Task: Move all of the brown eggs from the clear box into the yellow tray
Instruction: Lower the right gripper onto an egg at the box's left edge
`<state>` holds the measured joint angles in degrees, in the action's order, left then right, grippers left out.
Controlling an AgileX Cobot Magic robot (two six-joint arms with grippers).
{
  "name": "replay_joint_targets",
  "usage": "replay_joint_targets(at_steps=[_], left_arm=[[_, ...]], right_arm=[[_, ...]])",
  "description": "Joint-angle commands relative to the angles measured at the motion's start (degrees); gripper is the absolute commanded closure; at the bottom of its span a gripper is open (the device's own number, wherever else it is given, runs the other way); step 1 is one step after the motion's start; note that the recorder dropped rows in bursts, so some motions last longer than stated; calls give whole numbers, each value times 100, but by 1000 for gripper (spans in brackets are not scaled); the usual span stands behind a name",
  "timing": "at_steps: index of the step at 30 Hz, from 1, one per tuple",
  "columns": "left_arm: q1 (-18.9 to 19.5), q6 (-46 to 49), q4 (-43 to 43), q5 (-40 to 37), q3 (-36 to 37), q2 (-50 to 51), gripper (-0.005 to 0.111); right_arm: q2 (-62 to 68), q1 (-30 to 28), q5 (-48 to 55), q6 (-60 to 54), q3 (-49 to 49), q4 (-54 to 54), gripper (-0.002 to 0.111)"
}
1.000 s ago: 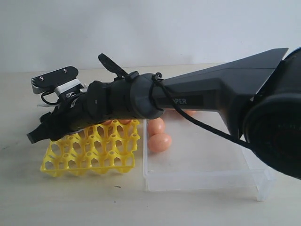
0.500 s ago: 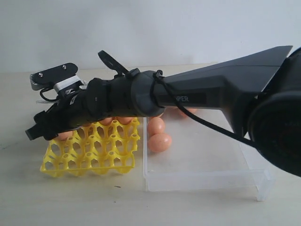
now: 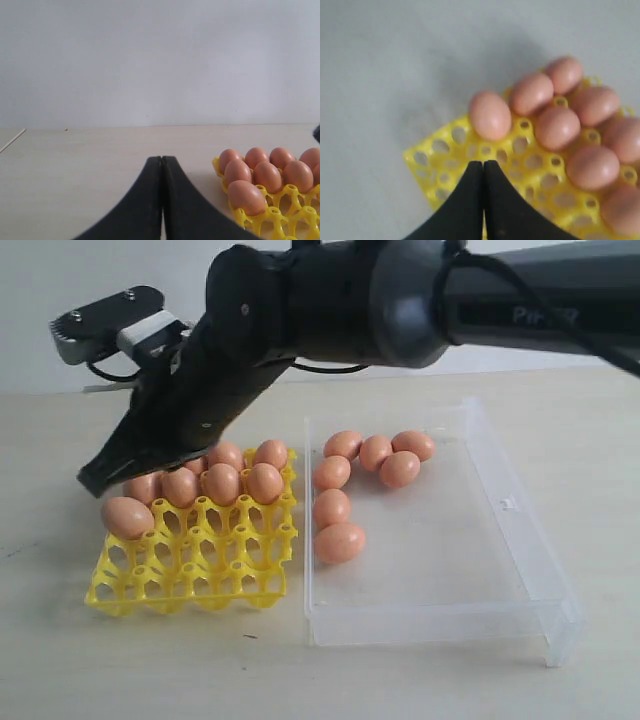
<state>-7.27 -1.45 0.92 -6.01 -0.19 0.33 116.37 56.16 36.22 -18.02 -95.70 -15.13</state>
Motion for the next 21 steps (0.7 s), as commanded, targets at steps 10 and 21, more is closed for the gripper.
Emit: replay_joint_targets(at_steps=[10, 21], left_arm=[[-15, -21, -42, 13, 19, -33, 107], [-15, -21, -42, 13, 19, -33, 107]], right_arm=[[-227, -1026, 2927, 661, -5, 977, 102], [-227, -1381, 3093, -2040, 120, 1046, 59]])
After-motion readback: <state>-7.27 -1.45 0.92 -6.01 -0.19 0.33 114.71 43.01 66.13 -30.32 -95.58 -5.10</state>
